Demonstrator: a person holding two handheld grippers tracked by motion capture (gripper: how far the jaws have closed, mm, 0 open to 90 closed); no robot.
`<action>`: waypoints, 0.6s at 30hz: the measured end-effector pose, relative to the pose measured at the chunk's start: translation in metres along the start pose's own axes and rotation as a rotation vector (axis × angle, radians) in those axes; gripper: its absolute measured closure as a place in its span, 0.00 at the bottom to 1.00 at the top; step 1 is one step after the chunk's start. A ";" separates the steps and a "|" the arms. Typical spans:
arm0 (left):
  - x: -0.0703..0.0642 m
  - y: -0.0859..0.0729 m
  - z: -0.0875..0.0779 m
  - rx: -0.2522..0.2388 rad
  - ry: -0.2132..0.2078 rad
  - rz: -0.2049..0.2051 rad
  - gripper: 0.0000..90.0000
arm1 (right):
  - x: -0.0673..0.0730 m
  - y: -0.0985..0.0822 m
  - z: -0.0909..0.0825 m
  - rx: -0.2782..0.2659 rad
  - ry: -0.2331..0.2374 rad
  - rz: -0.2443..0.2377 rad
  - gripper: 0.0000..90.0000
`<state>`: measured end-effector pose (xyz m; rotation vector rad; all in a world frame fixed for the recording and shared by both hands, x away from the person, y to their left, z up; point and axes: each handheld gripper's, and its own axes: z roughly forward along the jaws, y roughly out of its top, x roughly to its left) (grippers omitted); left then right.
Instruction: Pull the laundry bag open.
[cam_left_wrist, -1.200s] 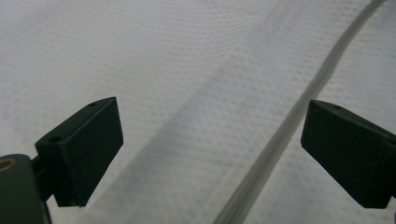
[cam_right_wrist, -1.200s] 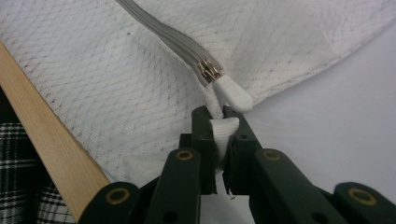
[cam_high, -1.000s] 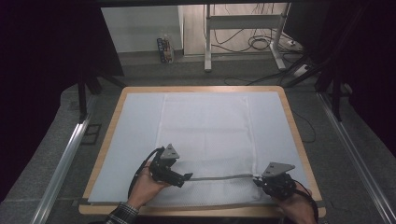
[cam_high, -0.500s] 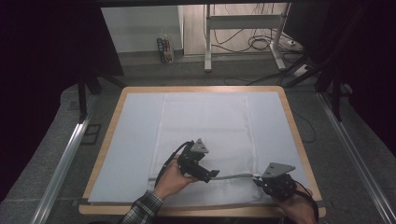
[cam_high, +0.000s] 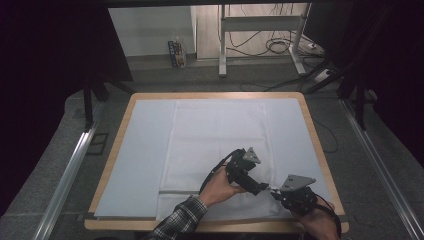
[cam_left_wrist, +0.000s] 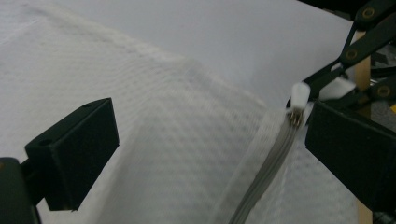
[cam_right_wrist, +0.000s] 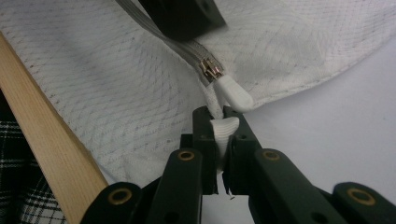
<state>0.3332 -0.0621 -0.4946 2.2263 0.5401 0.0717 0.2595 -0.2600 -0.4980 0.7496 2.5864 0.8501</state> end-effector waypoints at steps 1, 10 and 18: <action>-0.001 0.002 0.003 0.009 -0.005 0.010 0.03 | 0.000 0.000 0.000 -0.001 0.001 0.000 0.93; -0.007 0.010 0.019 0.022 0.020 0.034 0.04 | 0.000 0.000 0.000 -0.002 0.001 0.000 0.93; -0.002 0.013 0.015 0.038 0.102 0.045 0.05 | 0.000 0.000 0.000 0.002 -0.002 0.001 0.93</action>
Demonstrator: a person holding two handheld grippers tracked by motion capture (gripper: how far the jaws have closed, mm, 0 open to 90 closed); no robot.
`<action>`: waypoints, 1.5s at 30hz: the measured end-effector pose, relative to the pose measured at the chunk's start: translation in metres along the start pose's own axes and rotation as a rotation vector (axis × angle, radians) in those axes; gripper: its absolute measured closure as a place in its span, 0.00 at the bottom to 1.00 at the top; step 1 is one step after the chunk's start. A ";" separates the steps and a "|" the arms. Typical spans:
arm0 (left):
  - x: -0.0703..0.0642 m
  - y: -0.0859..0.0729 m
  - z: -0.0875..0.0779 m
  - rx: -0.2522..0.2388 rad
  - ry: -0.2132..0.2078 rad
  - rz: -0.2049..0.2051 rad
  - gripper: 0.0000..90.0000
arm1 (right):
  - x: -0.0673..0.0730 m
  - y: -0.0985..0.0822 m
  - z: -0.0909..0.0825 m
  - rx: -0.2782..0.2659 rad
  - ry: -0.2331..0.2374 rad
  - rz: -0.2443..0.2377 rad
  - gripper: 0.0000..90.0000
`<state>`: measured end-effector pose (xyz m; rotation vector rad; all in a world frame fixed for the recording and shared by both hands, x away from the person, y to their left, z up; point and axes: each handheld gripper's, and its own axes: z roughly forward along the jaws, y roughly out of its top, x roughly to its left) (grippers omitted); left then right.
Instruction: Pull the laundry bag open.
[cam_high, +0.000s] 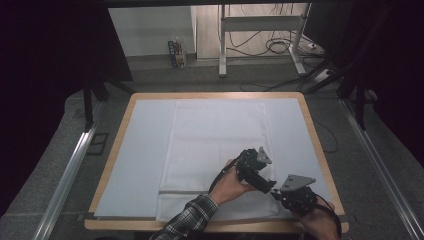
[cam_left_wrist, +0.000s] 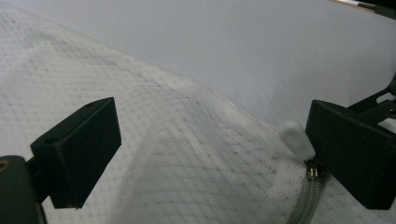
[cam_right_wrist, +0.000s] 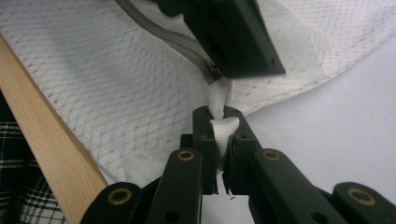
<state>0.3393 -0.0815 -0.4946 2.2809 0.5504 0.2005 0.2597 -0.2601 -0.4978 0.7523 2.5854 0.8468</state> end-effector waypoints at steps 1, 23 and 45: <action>0.001 0.000 -0.001 0.007 0.009 0.005 0.05 | 0.000 0.000 0.000 -0.002 0.000 0.001 0.93; 0.008 -0.029 -0.040 -0.020 -0.212 -0.062 0.40 | 0.002 0.000 0.000 0.005 -0.041 -0.047 0.93; 0.011 -0.027 -0.024 0.036 -0.426 -0.134 0.89 | 0.006 0.001 0.001 0.003 -0.070 -0.098 0.93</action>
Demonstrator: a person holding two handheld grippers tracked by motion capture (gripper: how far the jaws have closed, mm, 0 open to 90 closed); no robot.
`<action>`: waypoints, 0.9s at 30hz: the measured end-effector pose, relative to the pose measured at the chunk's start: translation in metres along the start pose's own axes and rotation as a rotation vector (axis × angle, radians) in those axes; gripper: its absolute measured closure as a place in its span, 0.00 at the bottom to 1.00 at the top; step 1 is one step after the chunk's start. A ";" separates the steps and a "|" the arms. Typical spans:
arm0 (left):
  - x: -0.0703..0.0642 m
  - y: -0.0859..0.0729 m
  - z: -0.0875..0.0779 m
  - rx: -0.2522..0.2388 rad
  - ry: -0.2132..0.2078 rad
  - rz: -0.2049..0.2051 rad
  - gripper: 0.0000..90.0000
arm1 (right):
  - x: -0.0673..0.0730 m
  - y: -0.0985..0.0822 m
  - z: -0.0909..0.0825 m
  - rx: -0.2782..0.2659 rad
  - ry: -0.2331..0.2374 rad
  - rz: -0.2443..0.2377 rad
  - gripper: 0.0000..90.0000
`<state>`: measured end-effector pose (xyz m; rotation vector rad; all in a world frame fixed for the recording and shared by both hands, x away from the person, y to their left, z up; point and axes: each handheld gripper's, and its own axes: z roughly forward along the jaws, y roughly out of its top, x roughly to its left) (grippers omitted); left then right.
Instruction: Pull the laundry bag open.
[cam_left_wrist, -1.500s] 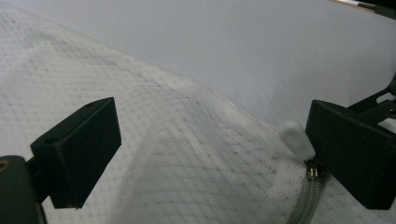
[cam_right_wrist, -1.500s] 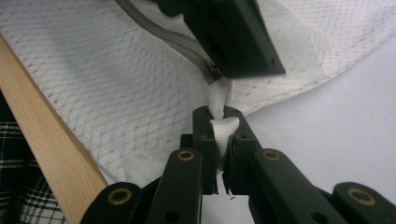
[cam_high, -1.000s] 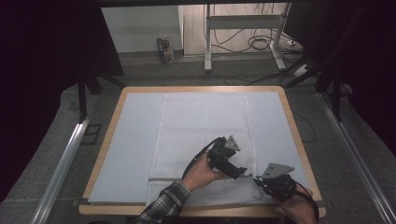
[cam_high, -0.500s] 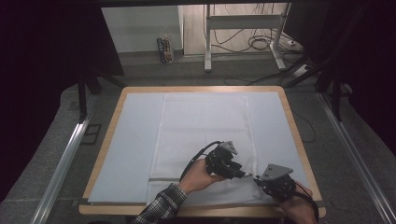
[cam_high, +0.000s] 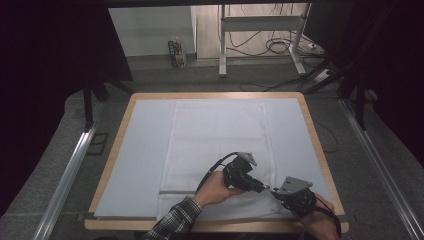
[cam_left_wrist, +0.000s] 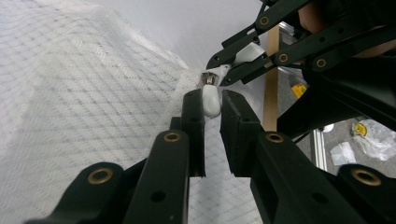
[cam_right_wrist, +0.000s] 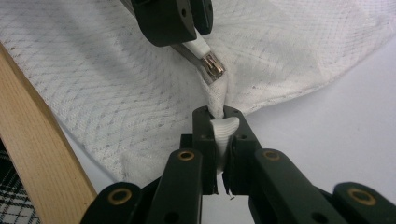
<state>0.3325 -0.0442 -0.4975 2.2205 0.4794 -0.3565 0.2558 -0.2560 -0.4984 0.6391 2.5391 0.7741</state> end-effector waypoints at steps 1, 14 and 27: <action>0.000 0.000 0.000 0.002 -0.003 -0.007 0.89 | 0.000 0.000 0.000 0.000 -0.001 -0.001 0.93; -0.001 0.002 0.006 0.040 -0.015 -0.001 0.93 | 0.001 0.001 -0.001 -0.003 -0.020 -0.018 0.93; -0.004 0.000 0.003 0.019 0.027 0.045 0.97 | -0.003 -0.001 -0.001 -0.027 0.007 0.017 0.84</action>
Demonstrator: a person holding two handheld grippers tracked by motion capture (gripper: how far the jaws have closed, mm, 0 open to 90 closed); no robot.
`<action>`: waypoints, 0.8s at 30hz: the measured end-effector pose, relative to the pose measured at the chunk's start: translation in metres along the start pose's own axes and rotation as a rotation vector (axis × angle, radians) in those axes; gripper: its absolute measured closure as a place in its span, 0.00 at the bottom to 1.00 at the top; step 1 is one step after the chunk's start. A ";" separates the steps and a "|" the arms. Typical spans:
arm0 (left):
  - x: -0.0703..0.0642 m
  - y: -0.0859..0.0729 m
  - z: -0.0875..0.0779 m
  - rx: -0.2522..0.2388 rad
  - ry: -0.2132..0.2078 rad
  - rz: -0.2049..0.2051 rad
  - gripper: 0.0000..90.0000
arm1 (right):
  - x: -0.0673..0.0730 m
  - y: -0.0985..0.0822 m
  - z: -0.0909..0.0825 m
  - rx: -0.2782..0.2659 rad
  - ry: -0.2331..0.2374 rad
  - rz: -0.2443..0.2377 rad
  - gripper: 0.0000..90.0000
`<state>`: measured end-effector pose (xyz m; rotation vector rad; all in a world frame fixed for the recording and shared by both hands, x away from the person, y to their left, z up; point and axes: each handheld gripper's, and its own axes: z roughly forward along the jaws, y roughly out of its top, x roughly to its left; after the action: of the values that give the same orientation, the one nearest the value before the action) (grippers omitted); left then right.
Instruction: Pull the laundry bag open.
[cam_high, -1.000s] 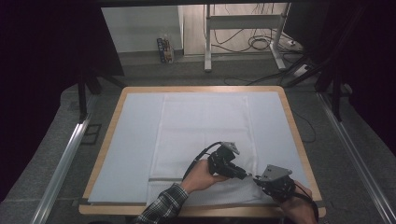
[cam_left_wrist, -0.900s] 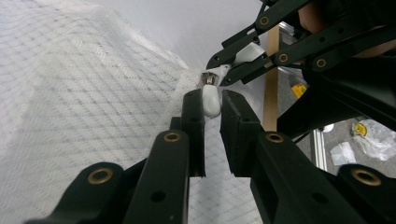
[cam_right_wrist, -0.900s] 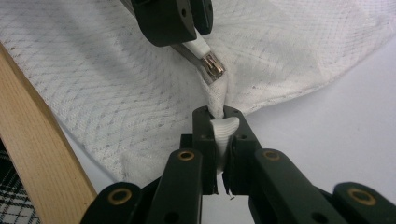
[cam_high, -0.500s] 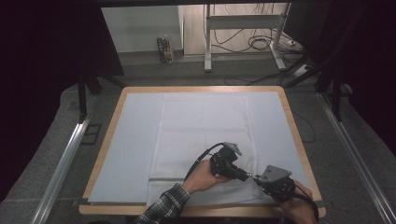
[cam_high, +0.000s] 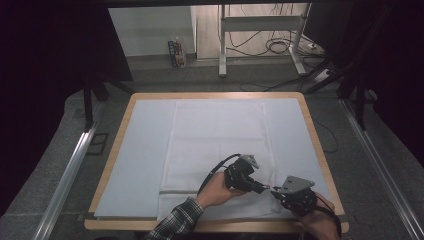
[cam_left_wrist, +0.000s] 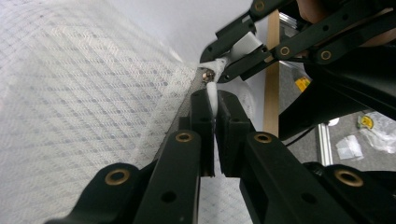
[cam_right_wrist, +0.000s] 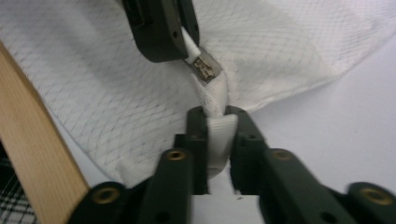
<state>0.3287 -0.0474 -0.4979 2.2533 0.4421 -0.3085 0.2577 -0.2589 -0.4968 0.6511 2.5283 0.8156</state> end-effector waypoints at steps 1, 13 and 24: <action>0.000 0.000 -0.001 -0.001 0.000 0.003 0.97 | -0.001 0.000 0.000 -0.008 -0.001 0.007 0.79; 0.002 0.001 -0.006 -0.011 -0.040 -0.006 0.97 | -0.010 0.009 0.010 -0.067 0.026 -0.020 0.46; 0.003 0.001 -0.005 -0.018 -0.050 -0.012 0.96 | -0.010 0.014 0.017 -0.045 0.092 -0.059 0.90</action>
<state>0.3323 -0.0436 -0.4951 2.2208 0.4303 -0.3654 0.2783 -0.2469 -0.4984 0.5334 2.5895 0.8983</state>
